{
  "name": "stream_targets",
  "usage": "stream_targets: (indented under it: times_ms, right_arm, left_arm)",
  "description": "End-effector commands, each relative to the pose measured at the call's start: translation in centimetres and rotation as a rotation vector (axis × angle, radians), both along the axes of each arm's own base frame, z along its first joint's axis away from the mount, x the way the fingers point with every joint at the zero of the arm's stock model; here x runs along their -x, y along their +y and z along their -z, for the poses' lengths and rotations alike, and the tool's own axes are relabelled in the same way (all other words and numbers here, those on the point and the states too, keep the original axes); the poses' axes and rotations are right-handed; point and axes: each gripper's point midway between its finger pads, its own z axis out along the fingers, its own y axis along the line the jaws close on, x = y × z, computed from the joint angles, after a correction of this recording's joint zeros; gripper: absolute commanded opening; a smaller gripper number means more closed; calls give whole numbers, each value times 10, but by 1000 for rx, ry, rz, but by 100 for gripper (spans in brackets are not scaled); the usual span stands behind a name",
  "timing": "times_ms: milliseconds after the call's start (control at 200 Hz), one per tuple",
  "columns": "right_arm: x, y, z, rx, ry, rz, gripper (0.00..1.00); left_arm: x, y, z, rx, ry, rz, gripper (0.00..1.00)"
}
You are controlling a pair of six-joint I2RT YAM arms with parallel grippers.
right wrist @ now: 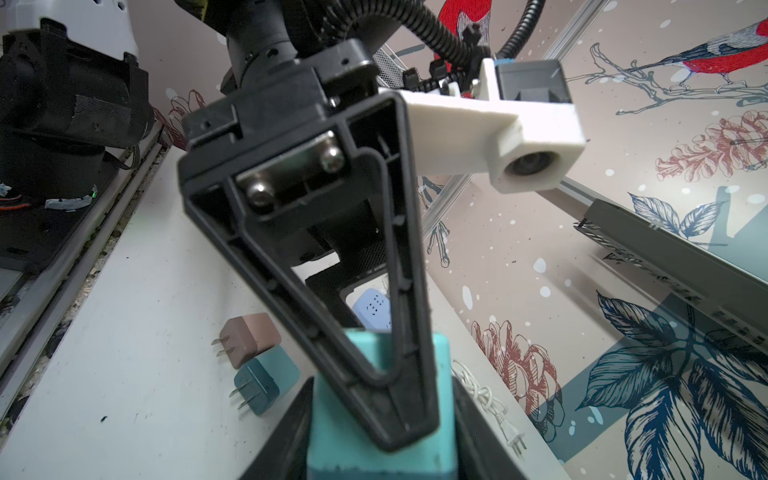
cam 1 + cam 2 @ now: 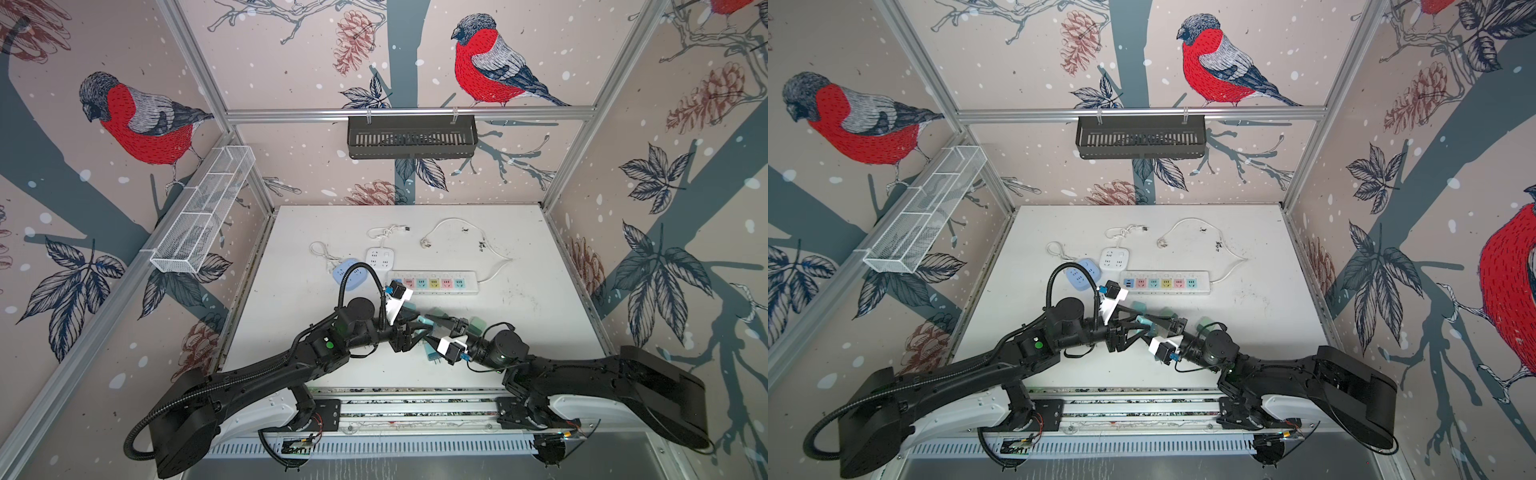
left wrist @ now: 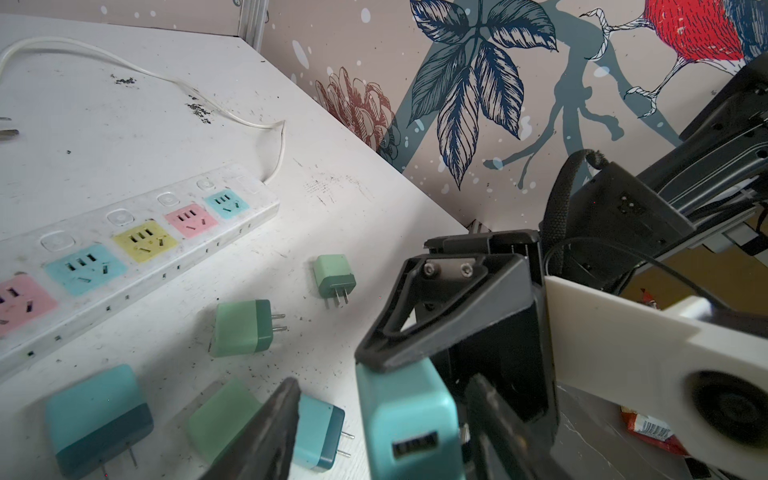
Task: Insert the plug
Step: 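Close the left gripper on the teal plug and open the right gripper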
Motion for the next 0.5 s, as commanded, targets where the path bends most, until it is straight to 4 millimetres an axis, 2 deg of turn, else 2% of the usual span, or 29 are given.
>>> stream_targets:
  times_ms: [0, 175, 285, 425, 495]
  right_arm:
    - [-1, -3, -16, -55, -29, 15, 7]
    - [-4, -4, -18, -64, -27, 30, 7]
    - [-4, -4, -18, -65, -28, 33, 7]
    - [-4, -4, -18, -65, -28, 33, 8]
    - [-4, -4, -18, -67, -26, 37, 14]
  left_arm:
    - [1, -6, -14, 43, -30, 19, 63]
    - [1, -11, -11, 26, -22, 29, 59]
    - [1, -15, -10, 21, -23, 38, 50]
    - [2, -18, -9, 16, -25, 50, 25]
    - [3, -20, -10, 17, -31, 58, 13]
